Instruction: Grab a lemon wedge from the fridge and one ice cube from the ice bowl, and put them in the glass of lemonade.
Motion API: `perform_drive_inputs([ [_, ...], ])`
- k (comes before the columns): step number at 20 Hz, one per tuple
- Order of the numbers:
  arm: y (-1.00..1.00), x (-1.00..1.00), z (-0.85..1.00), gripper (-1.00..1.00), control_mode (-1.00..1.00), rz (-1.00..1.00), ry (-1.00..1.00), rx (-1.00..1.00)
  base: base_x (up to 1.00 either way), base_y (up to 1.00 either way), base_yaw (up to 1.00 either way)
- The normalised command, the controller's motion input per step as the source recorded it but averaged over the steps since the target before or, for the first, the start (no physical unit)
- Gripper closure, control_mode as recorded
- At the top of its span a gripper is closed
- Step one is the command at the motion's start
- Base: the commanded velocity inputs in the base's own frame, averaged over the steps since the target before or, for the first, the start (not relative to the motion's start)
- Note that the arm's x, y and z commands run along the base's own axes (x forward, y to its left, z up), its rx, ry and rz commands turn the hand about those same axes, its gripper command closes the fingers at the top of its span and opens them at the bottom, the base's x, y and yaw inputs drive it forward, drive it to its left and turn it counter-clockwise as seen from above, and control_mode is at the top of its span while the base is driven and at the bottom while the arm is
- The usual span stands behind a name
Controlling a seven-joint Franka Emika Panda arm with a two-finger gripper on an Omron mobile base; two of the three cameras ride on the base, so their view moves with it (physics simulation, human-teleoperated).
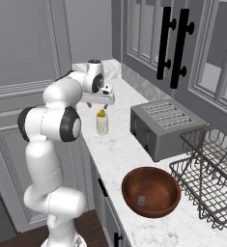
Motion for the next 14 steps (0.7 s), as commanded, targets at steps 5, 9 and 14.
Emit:
perform_drive_inputs([
  [5,-0.14,-0.48,0.00,-1.00,-1.00,0.00,0.00,0.06,0.00,0.00,0.00],
  [9,-0.04,-0.43,0.00,-1.00,-1.00,0.00,0.00,0.03,0.00,0.00,0.00],
  [14,-0.02,-0.55,0.00,-1.00,-1.00,0.00,0.00,0.04,0.00,0.00,0.00],
])
